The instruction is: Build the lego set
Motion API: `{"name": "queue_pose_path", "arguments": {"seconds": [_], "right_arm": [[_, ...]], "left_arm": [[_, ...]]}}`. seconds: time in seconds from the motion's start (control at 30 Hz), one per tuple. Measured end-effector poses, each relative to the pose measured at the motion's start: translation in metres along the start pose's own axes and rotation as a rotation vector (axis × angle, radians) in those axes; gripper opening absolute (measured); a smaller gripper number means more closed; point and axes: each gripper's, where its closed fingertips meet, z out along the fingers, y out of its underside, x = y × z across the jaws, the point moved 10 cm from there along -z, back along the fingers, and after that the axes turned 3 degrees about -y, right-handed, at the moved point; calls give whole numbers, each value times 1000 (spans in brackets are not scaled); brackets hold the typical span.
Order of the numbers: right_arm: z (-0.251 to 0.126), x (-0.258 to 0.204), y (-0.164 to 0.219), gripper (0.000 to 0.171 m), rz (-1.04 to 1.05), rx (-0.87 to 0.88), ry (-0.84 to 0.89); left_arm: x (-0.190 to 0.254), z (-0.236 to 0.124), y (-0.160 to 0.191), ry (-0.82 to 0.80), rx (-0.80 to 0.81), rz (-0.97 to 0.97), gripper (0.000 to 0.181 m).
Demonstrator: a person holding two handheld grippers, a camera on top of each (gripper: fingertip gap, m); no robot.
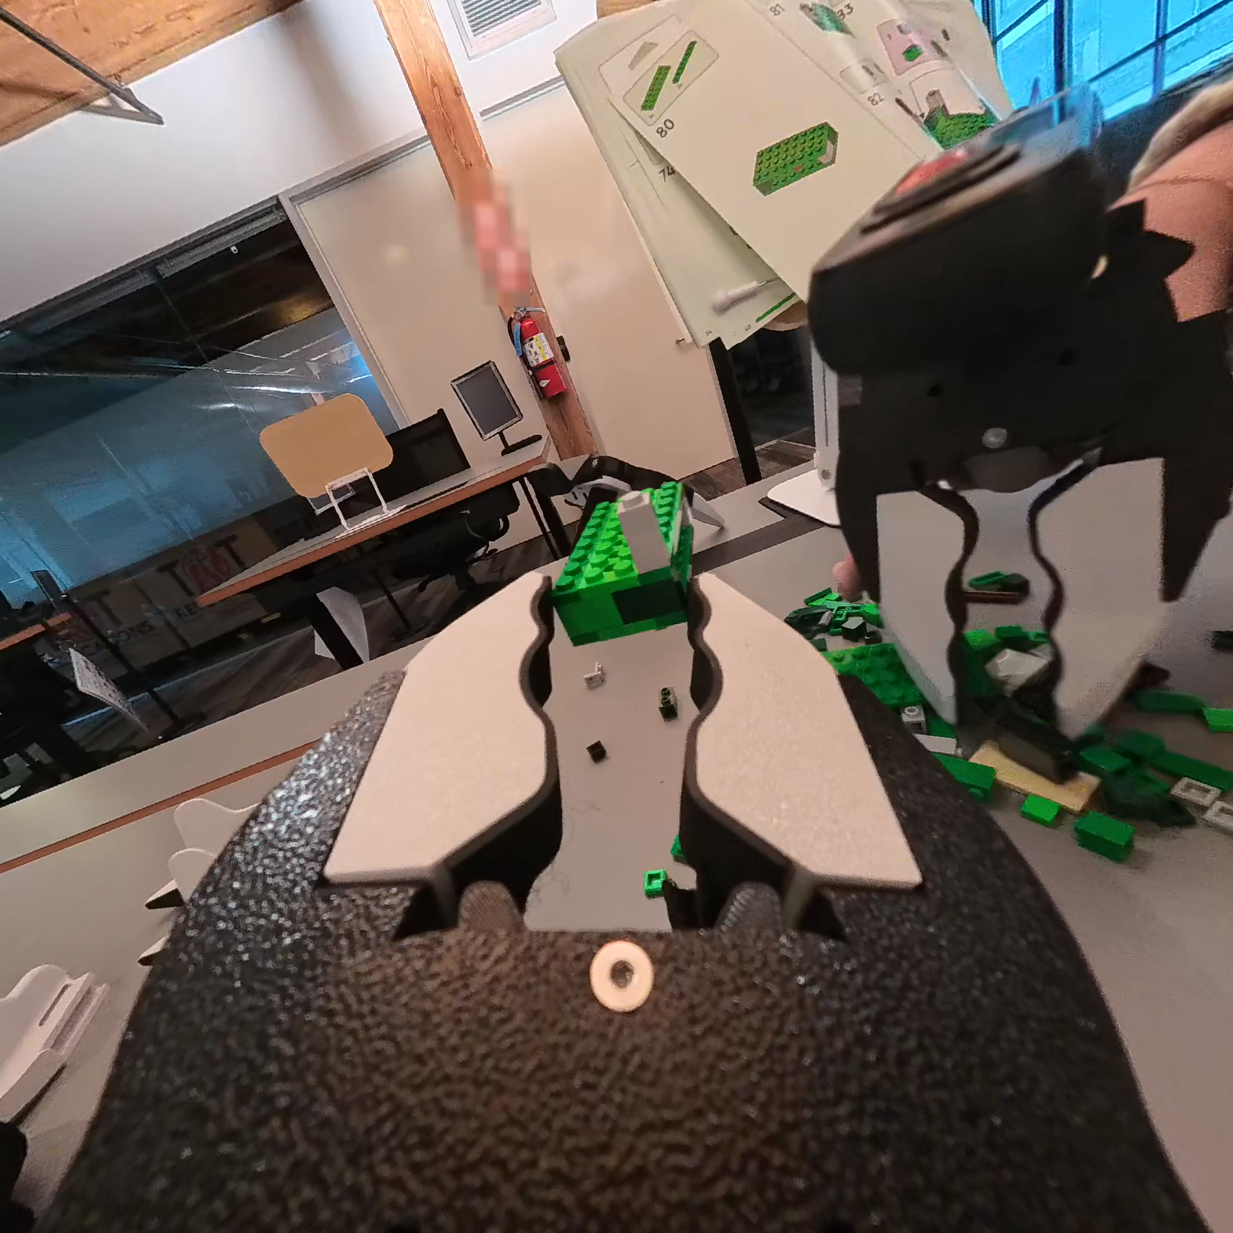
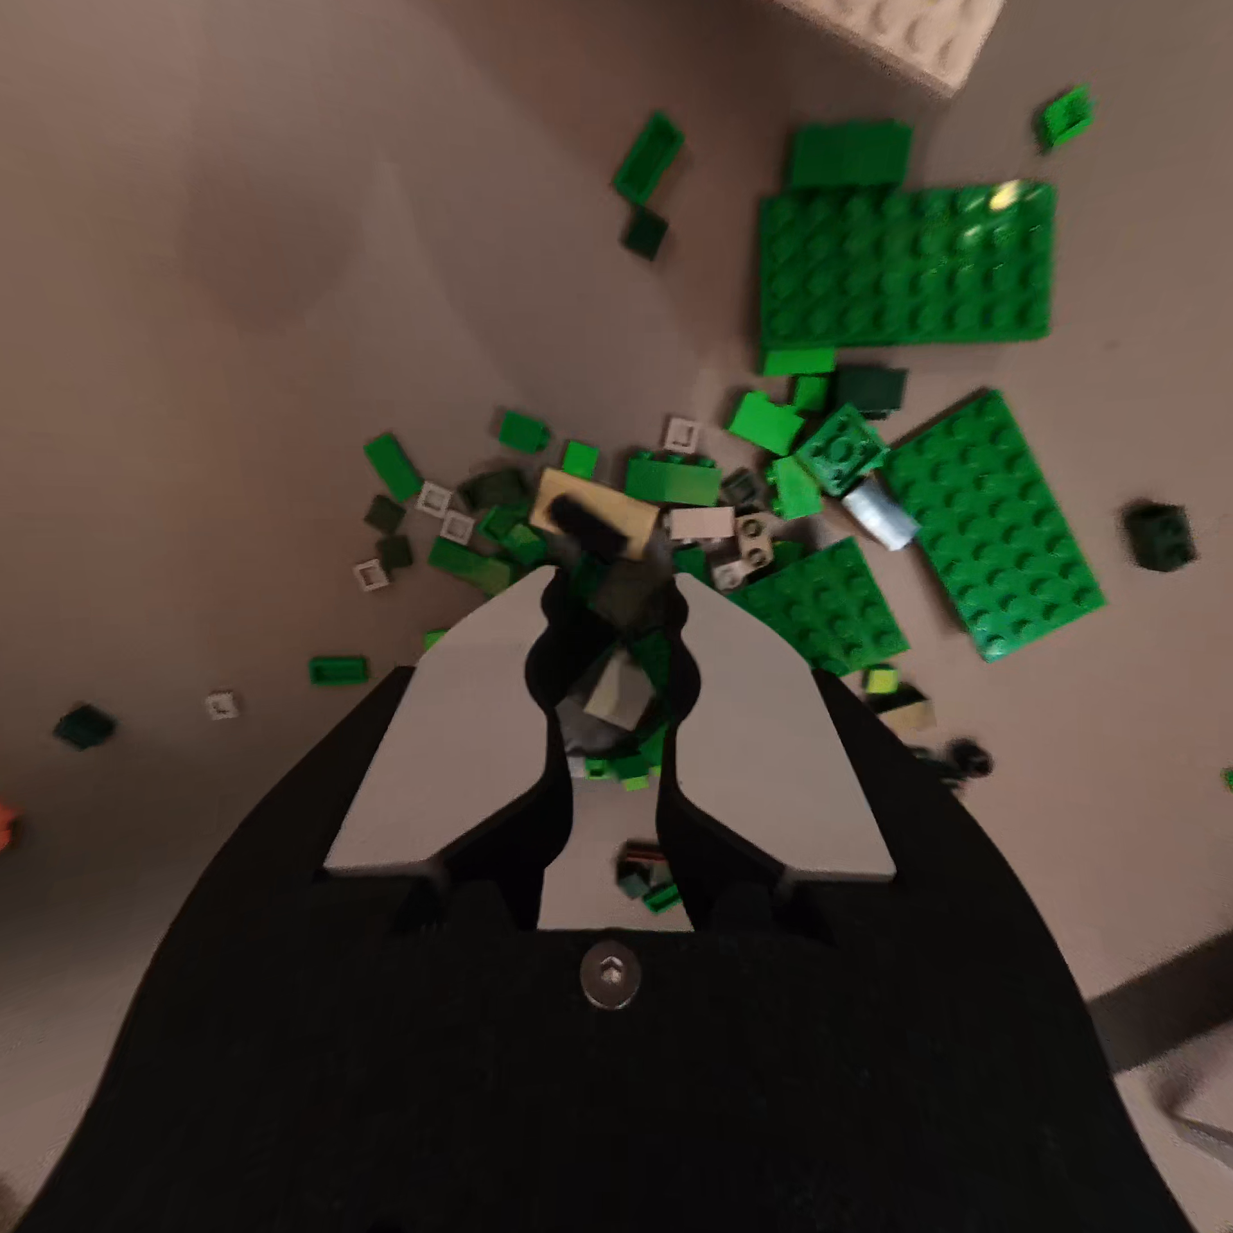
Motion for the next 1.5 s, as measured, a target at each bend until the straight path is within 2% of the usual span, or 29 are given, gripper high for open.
{"name": "queue_pose_path", "arguments": {"seconds": [0.07,0.2,0.4,0.53,0.63,0.7,0.8,0.9,1.03,1.1,1.2,1.3,1.37,1.5], "right_arm": [[-4,5,-2,18,-31,54,75],[-8,18,-9,17,-56,48,123],[2,33,-13,12,-104,-83,93],[2,37,-14,8,-87,-82,71],[-5,34,-10,8,-53,-11,129],[-18,25,-4,8,-16,87,235],[-38,-4,12,8,70,266,430],[-50,-52,33,7,164,462,629],[-46,-129,66,7,312,740,906],[-37,-164,83,7,380,781,994],[-21,-203,105,7,472,728,1011],[-15,-231,124,7,568,645,891],[-22,-247,134,8,593,652,844],[-45,-276,151,7,594,972,892]], "left_arm": [[0,0,0,3,2,2,38],[1,0,0,7,5,0,38],[0,0,-1,6,7,1,38],[0,0,0,8,7,-1,38],[0,-1,-1,10,8,0,38],[0,-1,-2,11,10,-6,38],[2,0,-2,27,-3,-29,38],[8,2,-3,40,-31,-55,38],[29,2,-10,79,-38,-78,38],[48,3,-16,104,-39,-76,38],[84,4,-29,141,-29,-51,38],[124,2,-44,197,-8,0,38],[147,1,-53,230,11,-7,38],[181,4,-67,307,44,-131,38]]}}
